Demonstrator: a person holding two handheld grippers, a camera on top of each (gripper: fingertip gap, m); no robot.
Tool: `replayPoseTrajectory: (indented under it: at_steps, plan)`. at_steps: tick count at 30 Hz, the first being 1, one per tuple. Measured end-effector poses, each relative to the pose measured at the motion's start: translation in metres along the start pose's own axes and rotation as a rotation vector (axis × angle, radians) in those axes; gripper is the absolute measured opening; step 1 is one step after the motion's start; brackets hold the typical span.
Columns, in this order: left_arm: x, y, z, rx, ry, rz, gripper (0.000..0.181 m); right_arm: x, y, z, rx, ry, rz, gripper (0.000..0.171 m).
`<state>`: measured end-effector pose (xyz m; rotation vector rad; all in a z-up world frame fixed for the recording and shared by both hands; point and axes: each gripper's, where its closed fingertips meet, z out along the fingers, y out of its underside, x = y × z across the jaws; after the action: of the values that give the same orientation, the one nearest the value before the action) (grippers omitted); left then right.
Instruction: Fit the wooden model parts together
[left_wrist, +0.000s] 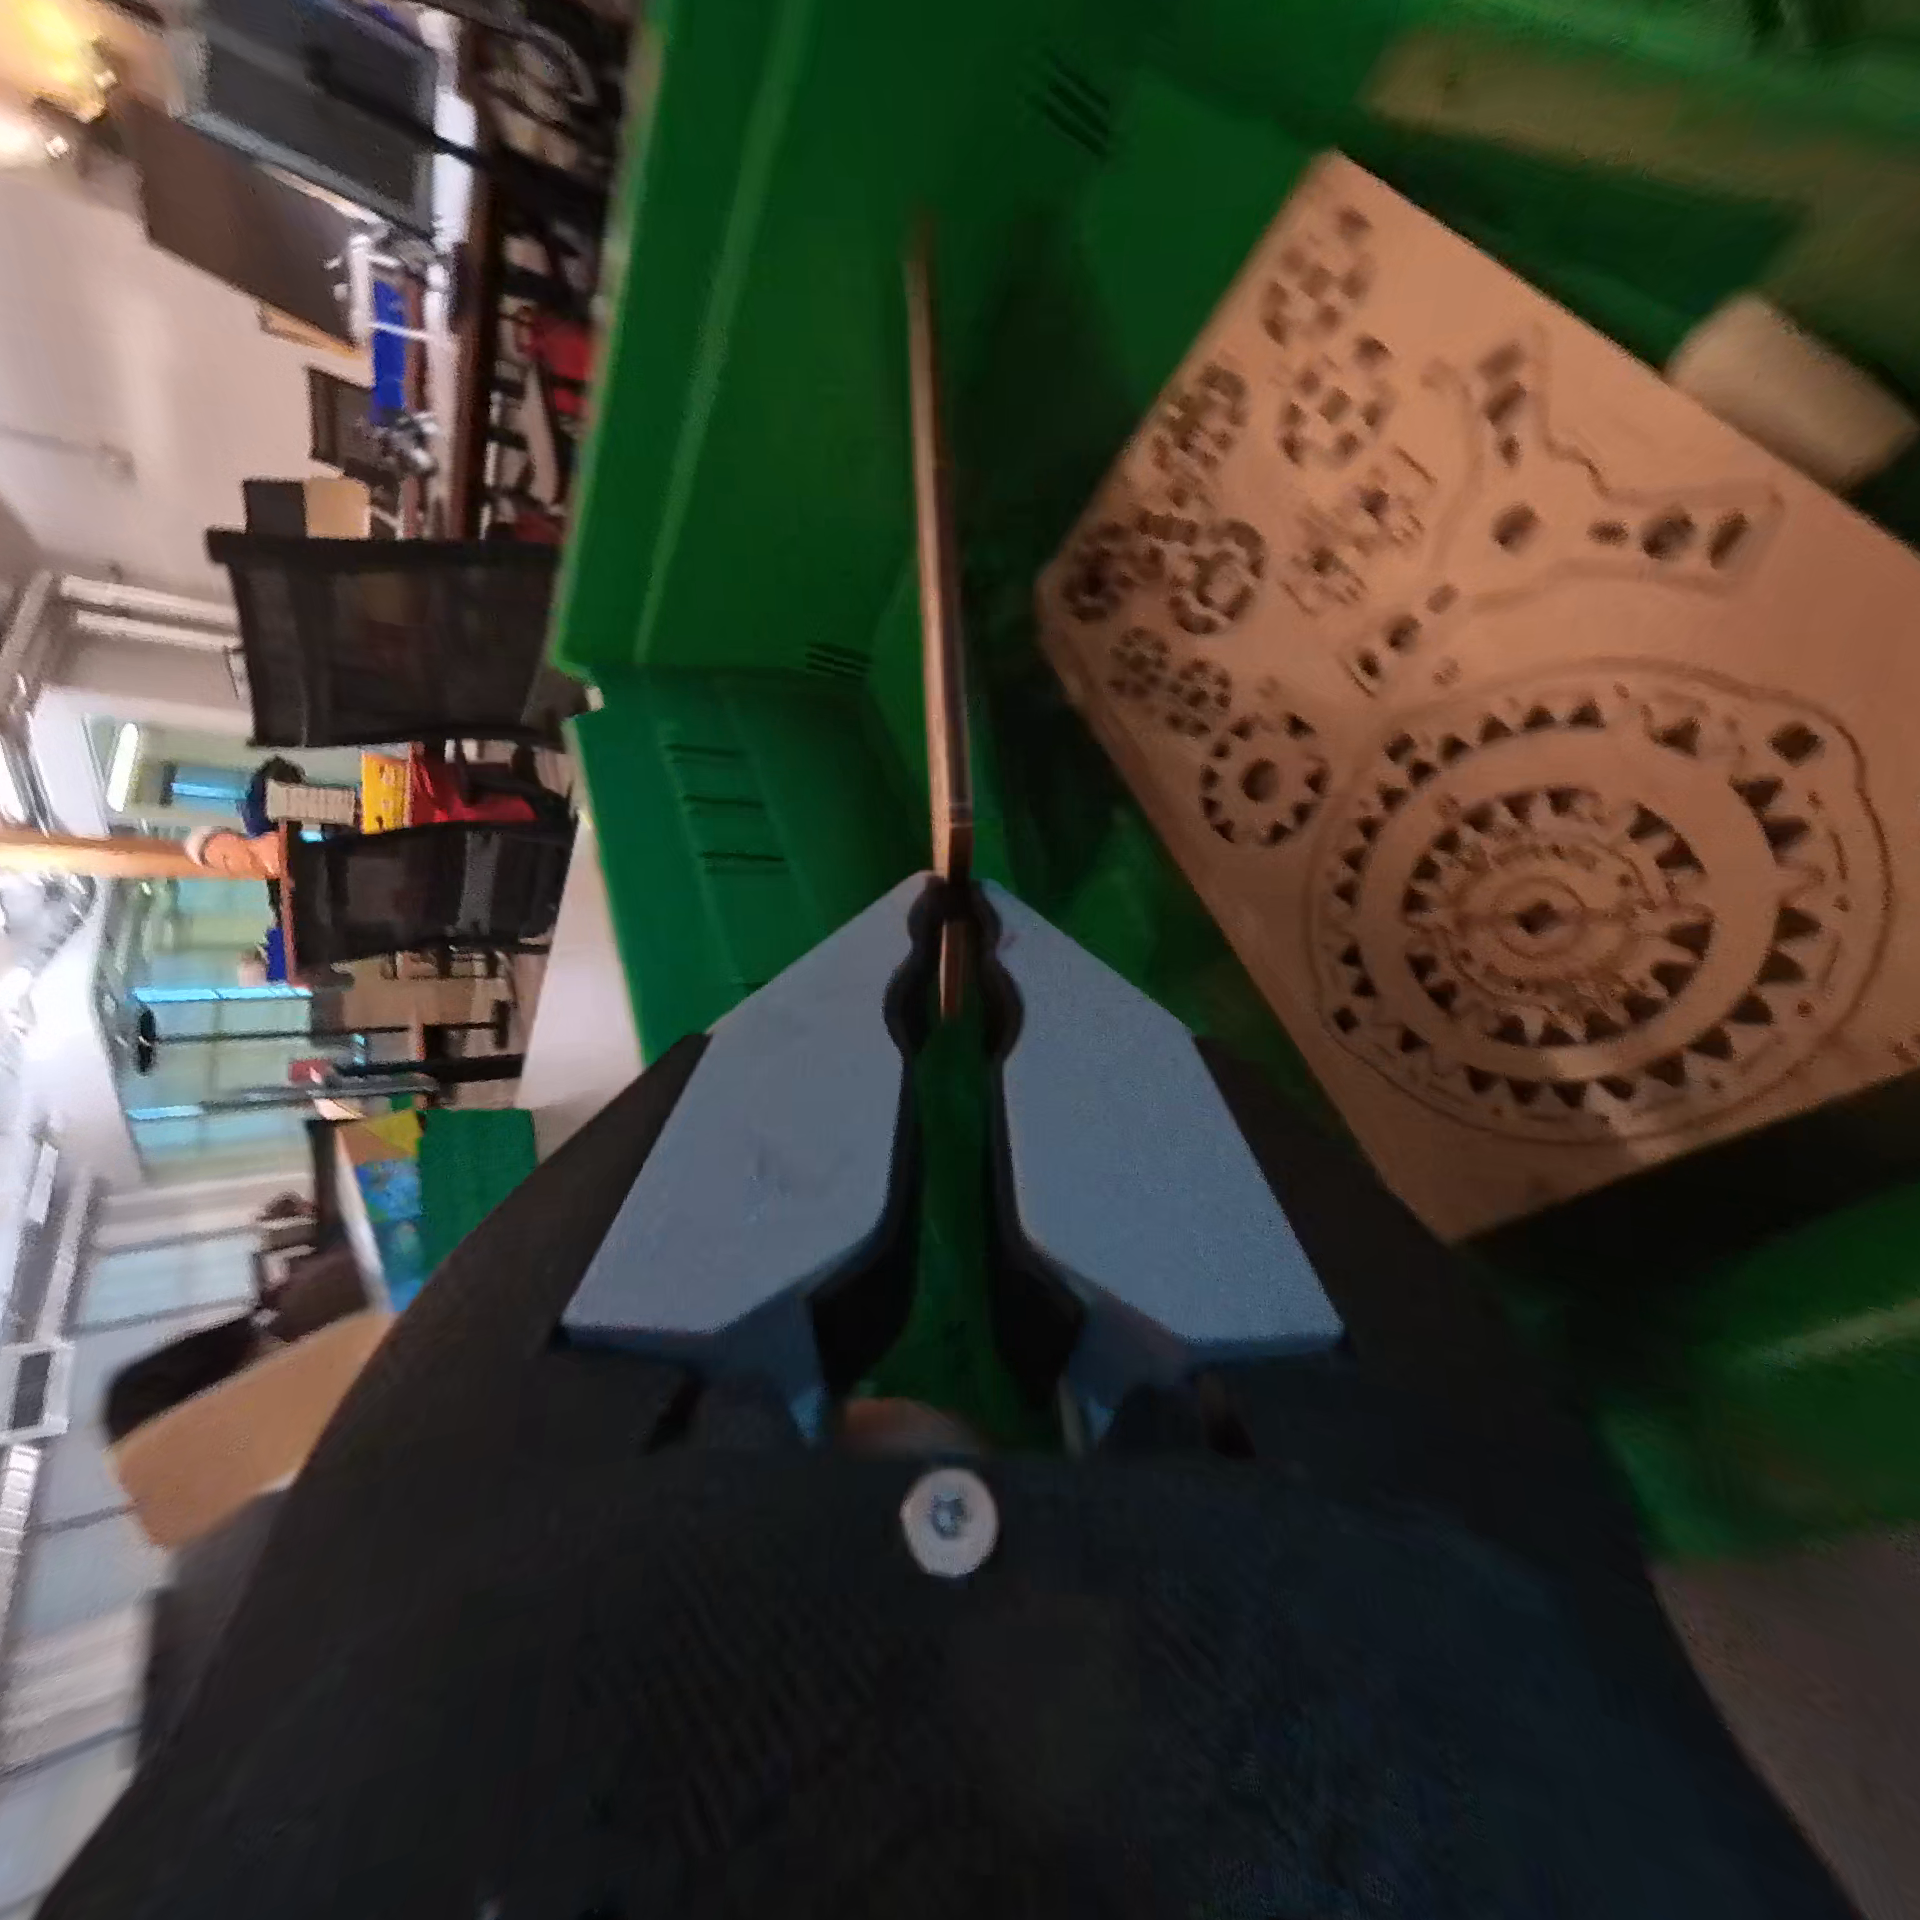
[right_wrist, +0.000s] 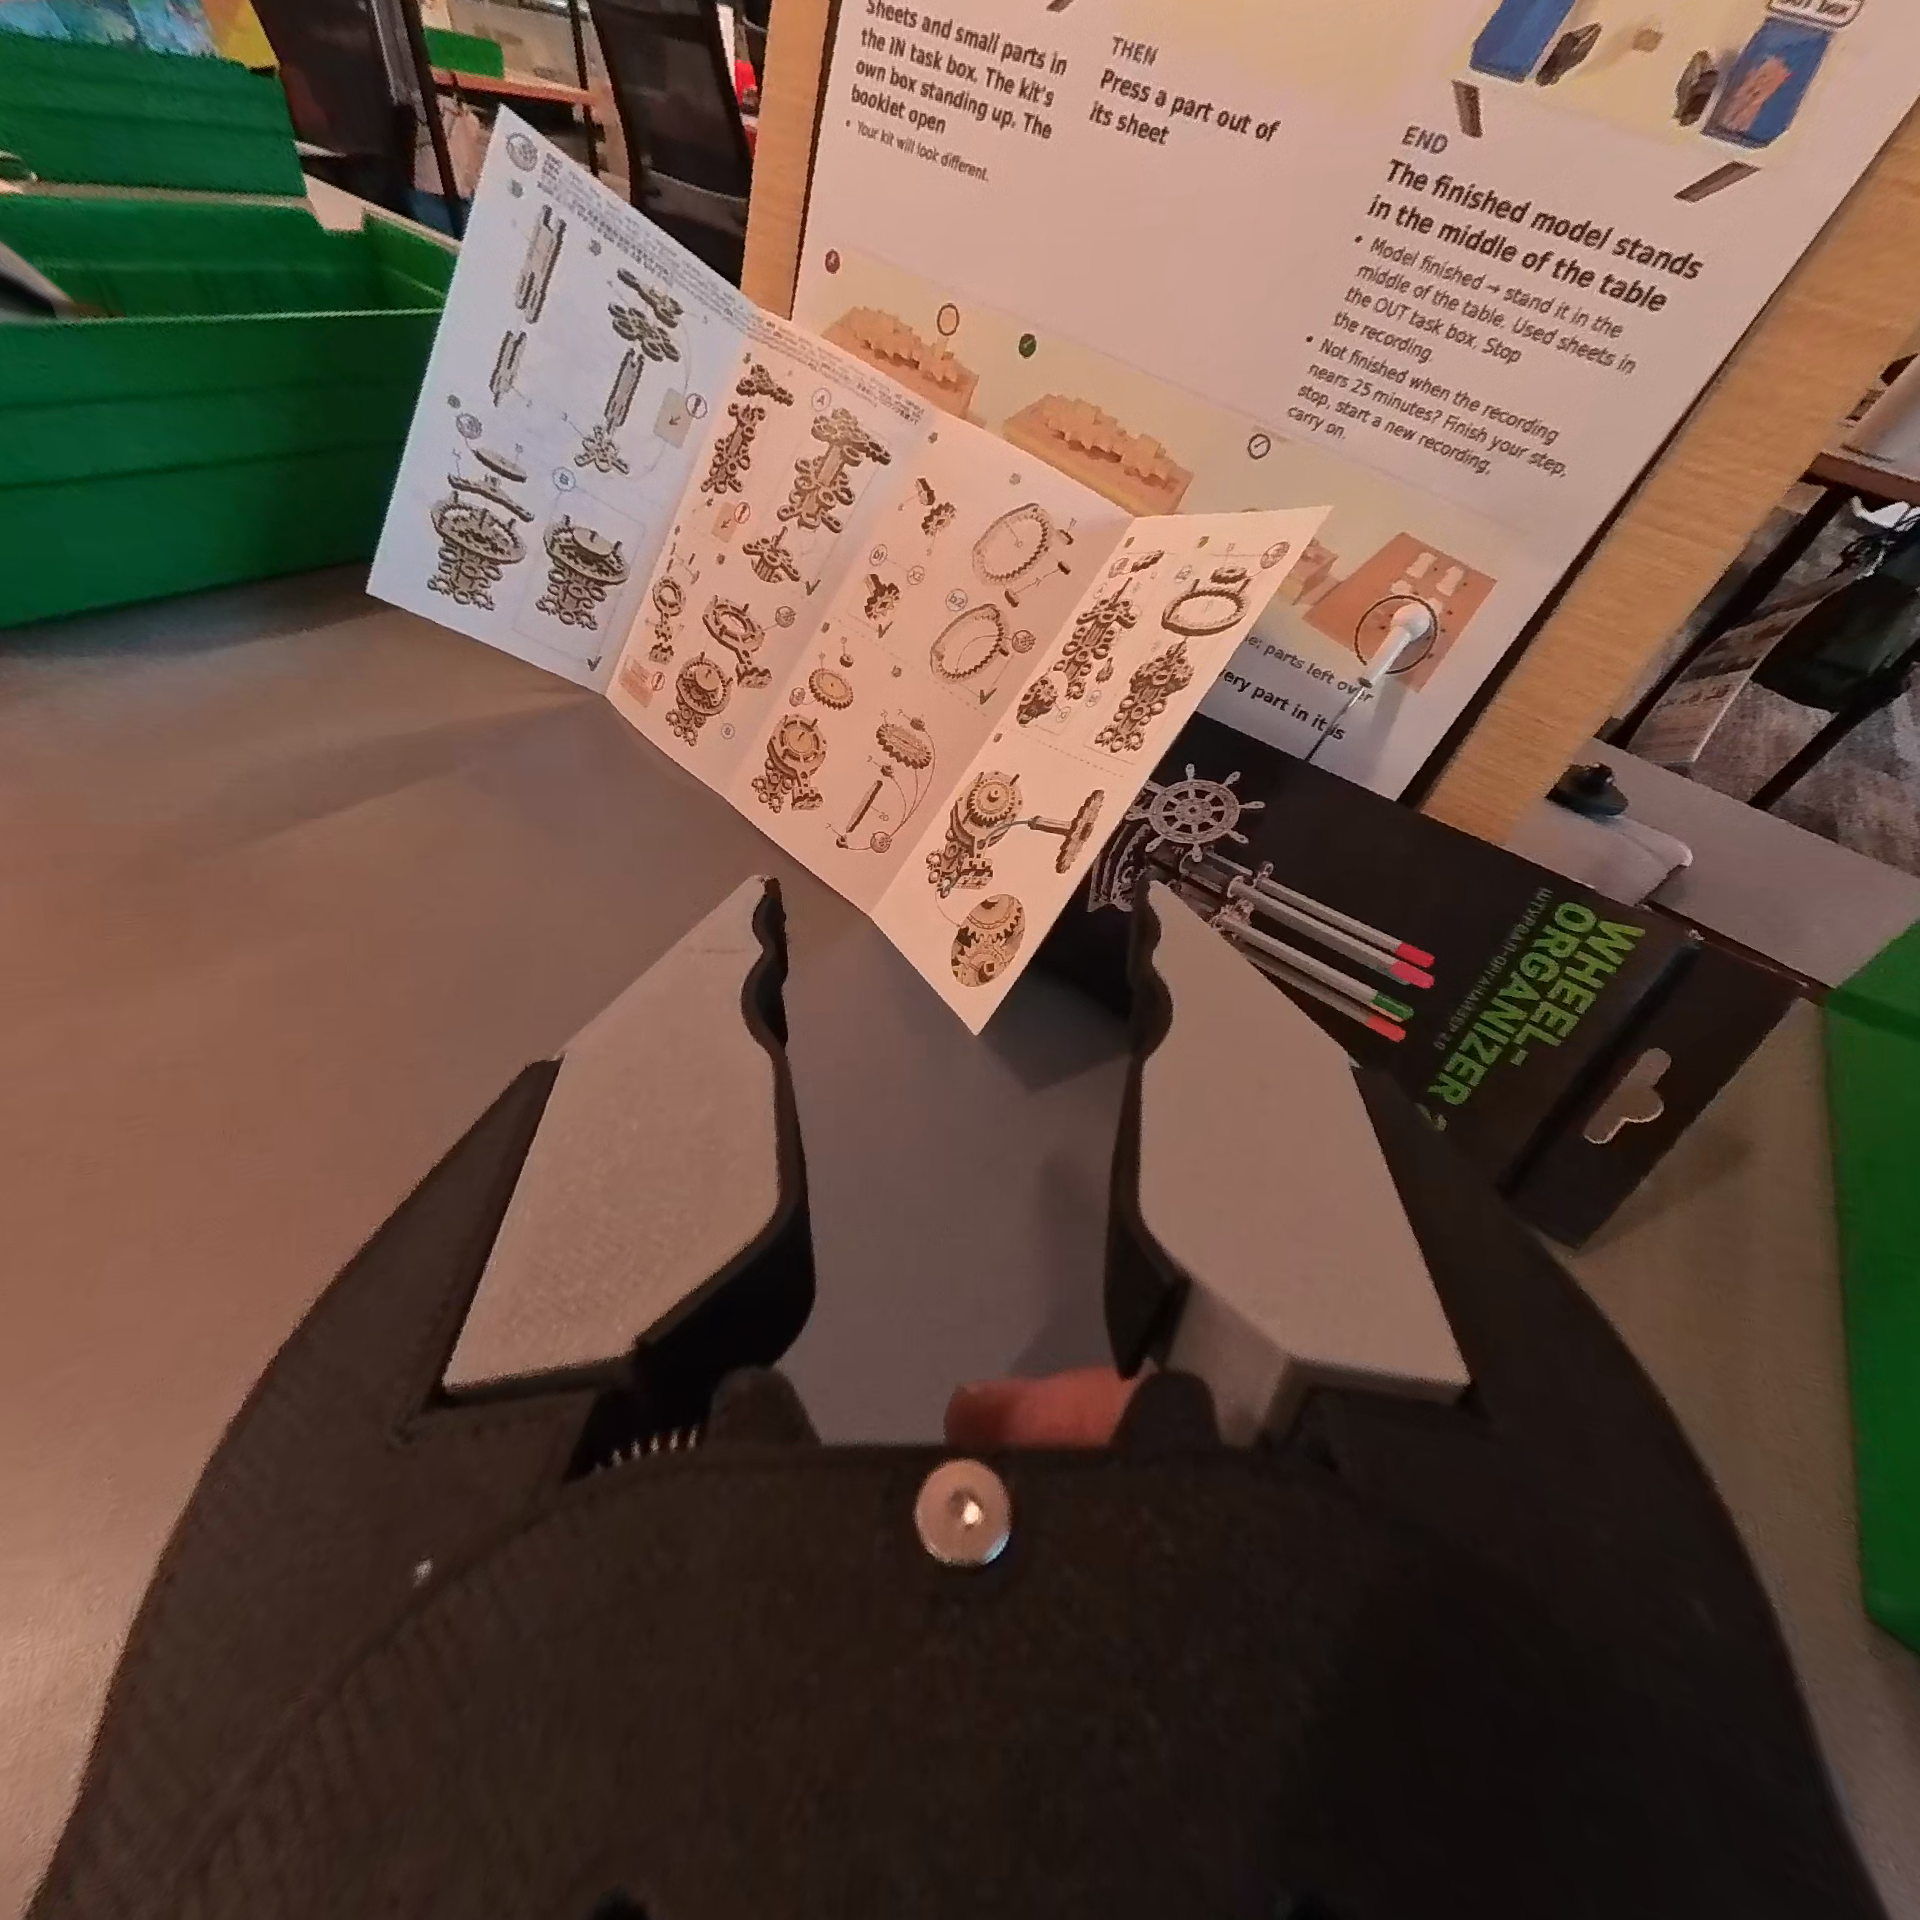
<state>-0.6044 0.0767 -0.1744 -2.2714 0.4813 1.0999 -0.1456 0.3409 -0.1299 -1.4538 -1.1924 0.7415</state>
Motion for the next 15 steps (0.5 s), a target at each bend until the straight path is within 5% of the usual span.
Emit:
replayPoseTrajectory:
  at_steps: [8, 15]
  plan:
    - [-0.043, -0.019, -0.06, 0.241, -0.1, -0.482, 0.001, 0.0, -0.005, -0.004, 0.021, -0.005, 0.014, 0.063]
    - [-0.051, -0.068, -0.152, 0.586, -0.08, -0.795, 0.001, -0.011, -0.007, -0.004, 0.029, -0.042, 0.0, 0.063]
